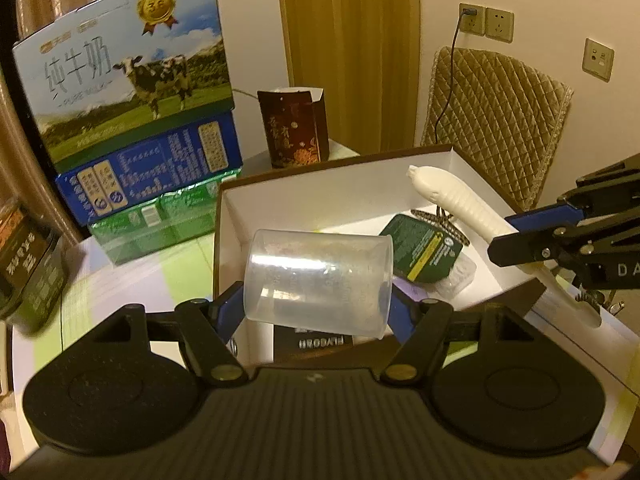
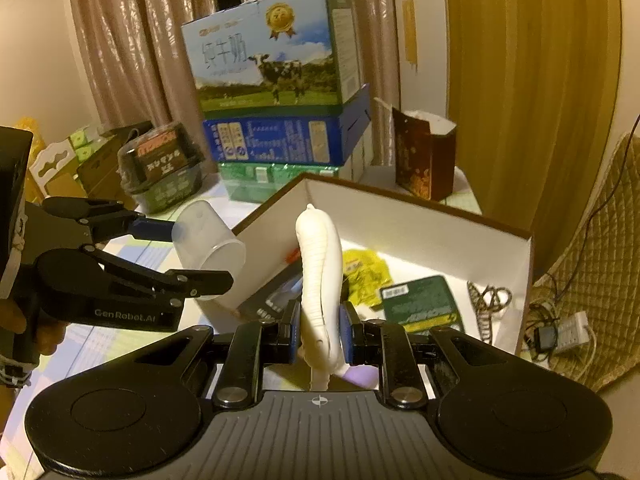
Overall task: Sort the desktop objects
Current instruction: 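Carry the clear cup and white toothbrush over the brown box with both tools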
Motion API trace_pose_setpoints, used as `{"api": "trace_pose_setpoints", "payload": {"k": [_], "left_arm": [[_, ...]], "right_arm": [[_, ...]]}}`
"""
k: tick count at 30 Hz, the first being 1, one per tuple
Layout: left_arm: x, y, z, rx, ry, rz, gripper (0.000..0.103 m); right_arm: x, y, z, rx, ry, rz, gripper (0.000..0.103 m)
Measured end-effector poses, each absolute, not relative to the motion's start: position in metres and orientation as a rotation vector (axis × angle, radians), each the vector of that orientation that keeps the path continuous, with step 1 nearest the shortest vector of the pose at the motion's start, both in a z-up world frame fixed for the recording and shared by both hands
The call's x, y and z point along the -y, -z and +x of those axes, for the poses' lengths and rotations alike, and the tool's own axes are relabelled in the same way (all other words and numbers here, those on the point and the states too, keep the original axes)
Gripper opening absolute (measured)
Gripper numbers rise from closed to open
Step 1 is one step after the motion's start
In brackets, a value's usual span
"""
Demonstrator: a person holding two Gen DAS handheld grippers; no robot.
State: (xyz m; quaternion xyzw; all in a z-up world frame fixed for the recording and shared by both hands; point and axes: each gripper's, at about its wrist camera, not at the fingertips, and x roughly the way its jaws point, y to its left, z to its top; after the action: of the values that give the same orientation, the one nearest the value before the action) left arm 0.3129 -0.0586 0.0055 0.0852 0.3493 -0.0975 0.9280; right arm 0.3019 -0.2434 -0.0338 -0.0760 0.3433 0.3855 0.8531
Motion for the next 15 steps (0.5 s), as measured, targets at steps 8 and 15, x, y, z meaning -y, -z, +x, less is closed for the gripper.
{"api": "trace_pose_setpoints", "payload": {"k": [8, 15], "left_arm": [[0.068, -0.006, 0.348, -0.716, 0.218, 0.181, 0.069], [0.073, 0.000, 0.380, -0.728, 0.233, 0.180, 0.069]], "right_arm": [[0.241, 0.032, 0.338, -0.713, -0.787, -0.158, 0.017], [0.234, 0.042, 0.370, -0.737, -0.772, -0.161, 0.017]]}}
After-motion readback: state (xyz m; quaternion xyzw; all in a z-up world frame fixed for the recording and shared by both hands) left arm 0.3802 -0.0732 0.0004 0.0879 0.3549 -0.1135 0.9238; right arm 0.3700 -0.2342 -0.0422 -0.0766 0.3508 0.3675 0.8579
